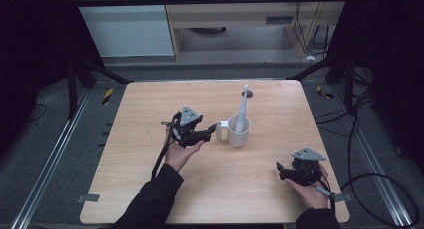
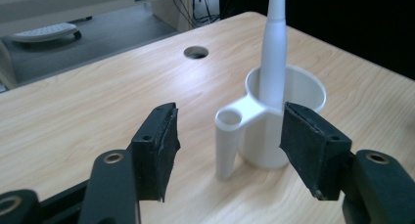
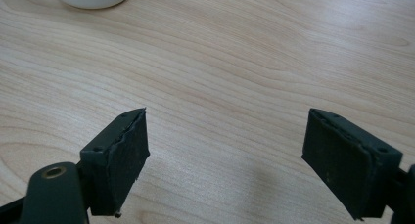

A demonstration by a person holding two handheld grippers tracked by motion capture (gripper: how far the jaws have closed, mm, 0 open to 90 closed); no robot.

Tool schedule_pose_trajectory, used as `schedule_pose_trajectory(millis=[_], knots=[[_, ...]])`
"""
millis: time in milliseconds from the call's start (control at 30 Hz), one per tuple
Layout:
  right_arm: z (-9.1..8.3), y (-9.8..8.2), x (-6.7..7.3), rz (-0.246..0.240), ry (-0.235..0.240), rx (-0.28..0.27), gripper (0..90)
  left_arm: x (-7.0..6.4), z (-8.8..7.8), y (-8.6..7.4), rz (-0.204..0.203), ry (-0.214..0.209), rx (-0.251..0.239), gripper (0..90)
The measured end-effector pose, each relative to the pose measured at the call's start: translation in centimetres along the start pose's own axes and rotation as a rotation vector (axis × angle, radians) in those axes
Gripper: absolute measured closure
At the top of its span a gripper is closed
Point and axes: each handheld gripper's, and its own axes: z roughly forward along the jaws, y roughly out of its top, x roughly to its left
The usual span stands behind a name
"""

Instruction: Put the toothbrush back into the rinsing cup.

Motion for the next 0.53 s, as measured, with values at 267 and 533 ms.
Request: schedule_pose_trajectory(millis=[267, 533], knots=[[0.0, -0.3, -0.1, 0.017, 0.000, 0.003, 16.7, 1.9, -3.0, -4.1, -0.006, 0.047, 0.057, 32.5], [-0.2, -0.6, -0.6, 0.046, -0.011, 0.003, 16.3, 4.2, -5.6, -7.9, -0.029, 0.106, 0.094, 29.1]])
